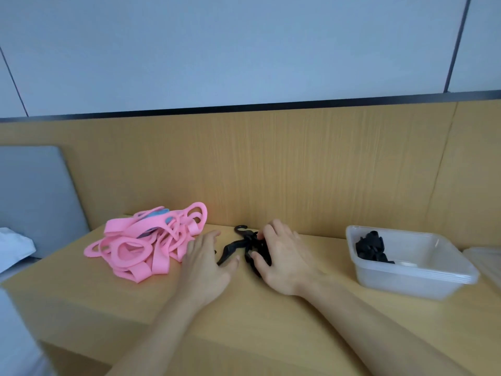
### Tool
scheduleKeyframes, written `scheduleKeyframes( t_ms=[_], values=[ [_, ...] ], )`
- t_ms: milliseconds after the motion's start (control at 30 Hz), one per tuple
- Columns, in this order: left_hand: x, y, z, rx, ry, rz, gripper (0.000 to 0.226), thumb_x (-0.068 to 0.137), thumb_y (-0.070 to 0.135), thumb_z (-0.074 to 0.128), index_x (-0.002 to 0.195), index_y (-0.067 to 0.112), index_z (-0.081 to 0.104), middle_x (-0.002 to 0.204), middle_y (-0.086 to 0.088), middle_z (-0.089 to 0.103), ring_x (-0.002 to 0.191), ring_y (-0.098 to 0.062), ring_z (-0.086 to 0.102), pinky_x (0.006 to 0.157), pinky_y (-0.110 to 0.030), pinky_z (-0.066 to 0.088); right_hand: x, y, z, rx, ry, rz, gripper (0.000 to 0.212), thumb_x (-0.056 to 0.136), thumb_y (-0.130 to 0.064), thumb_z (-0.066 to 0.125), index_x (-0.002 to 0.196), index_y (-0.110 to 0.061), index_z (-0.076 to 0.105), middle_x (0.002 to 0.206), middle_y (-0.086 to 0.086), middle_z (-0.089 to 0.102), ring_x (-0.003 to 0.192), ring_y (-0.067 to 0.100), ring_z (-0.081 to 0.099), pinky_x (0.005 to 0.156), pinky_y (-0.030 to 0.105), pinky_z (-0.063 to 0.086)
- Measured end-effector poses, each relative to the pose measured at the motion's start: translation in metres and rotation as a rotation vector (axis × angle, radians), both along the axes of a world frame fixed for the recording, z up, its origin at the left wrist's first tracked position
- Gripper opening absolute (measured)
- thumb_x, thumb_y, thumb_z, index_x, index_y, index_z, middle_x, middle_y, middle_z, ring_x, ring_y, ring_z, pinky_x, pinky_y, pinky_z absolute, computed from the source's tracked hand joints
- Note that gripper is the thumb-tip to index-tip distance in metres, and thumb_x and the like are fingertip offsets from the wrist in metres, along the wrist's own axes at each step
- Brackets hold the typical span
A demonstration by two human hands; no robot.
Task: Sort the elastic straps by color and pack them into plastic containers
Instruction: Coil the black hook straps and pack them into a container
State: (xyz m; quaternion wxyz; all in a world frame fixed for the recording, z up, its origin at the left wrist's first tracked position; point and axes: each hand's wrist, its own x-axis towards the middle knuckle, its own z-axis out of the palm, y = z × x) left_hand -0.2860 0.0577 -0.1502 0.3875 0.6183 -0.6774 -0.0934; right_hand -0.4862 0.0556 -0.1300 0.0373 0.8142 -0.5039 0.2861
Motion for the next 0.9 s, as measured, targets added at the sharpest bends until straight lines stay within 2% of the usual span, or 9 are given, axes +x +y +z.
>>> scheduleKeyframes(
  t_ms=[67,167,267,367,433,500,667,800,900],
  values=[
    [0.000,-0.010,-0.001,0.099,0.034,0.024,0.070,0.085,0.047,0.070,0.146,0.025,0.044,0.132,0.009,0.052,0.126,-0.015,0.045,0.107,-0.038,0.040,0.003,-0.002,-0.007,0.018,-0.026,-0.023,0.043,0.091,-0.056,0.041,0.119,-0.024,0.047,0.111,-0.008,0.041,0.103,0.016,0.044,0.090,0.034,0.038],
    [-0.003,-0.022,0.002,0.119,0.057,0.057,0.064,0.087,0.047,0.066,0.145,0.027,0.048,0.127,0.010,0.059,0.123,-0.016,0.049,0.106,-0.038,0.040,0.000,0.000,-0.014,0.035,-0.063,-0.024,0.053,0.087,-0.057,0.034,0.127,-0.026,0.047,0.116,-0.010,0.042,0.107,0.015,0.042,0.095,0.033,0.037],
    [-0.008,-0.028,0.006,0.072,-0.078,0.070,0.057,0.089,0.044,0.064,0.142,0.025,0.054,0.125,0.009,0.064,0.123,-0.016,0.052,0.104,-0.037,0.041,-0.007,0.004,-0.018,0.085,-0.096,-0.004,0.051,0.088,-0.045,0.045,0.134,-0.024,0.044,0.123,-0.009,0.041,0.116,0.015,0.041,0.100,0.031,0.036],
    [-0.011,-0.032,0.010,0.089,-0.292,0.077,0.034,0.092,0.041,0.059,0.121,0.025,0.069,0.118,0.005,0.067,0.117,-0.021,0.057,0.099,-0.041,0.042,-0.008,0.006,-0.017,0.153,-0.175,0.043,0.055,0.088,-0.032,0.053,0.140,-0.022,0.038,0.128,-0.009,0.038,0.123,0.014,0.040,0.106,0.031,0.039],
    [-0.010,-0.033,0.015,0.102,-0.335,0.077,0.020,0.092,0.033,0.058,0.105,0.026,0.073,0.106,0.006,0.069,0.105,-0.021,0.063,0.090,-0.038,0.047,-0.008,0.006,-0.015,0.187,-0.212,0.053,0.060,0.089,-0.030,0.055,0.143,-0.022,0.034,0.131,-0.010,0.036,0.126,0.013,0.038,0.109,0.031,0.039],
    [-0.008,-0.034,0.022,0.138,-0.277,0.067,0.015,0.091,0.026,0.060,0.099,0.026,0.073,0.097,0.006,0.073,0.096,-0.021,0.067,0.082,-0.034,0.052,-0.009,0.005,-0.015,0.202,-0.239,0.050,0.061,0.088,-0.032,0.056,0.144,-0.024,0.033,0.131,-0.011,0.036,0.127,0.012,0.038,0.109,0.031,0.038],
    [-0.005,-0.032,0.049,0.146,-0.126,-0.004,0.014,0.091,0.017,0.064,0.098,0.029,0.068,0.092,0.010,0.073,0.088,-0.014,0.069,0.080,-0.038,0.058,-0.012,0.005,-0.012,0.179,-0.354,0.011,0.061,0.091,-0.040,0.055,0.145,-0.024,0.033,0.132,-0.012,0.037,0.128,0.011,0.037,0.107,0.032,0.039],
    [-0.009,-0.025,0.071,0.030,-0.069,-0.083,0.022,0.091,0.014,0.069,0.096,0.035,0.066,0.089,0.025,0.063,0.090,0.003,0.060,0.071,-0.021,0.045,-0.014,0.005,-0.007,0.202,-0.487,0.026,0.060,0.094,-0.040,0.056,0.148,-0.026,0.032,0.136,-0.019,0.036,0.135,0.006,0.034,0.109,0.027,0.034],
    [-0.017,-0.014,0.090,-0.054,-0.053,-0.147,0.026,0.088,0.011,0.071,0.094,0.036,0.067,0.092,0.020,0.065,0.091,0.001,0.060,0.071,-0.021,0.044,-0.013,0.008,0.002,0.220,-0.603,0.031,0.053,0.097,-0.037,0.061,0.145,-0.026,0.040,0.138,-0.017,0.042,0.135,0.004,0.037,0.112,0.027,0.032]
  ],
)
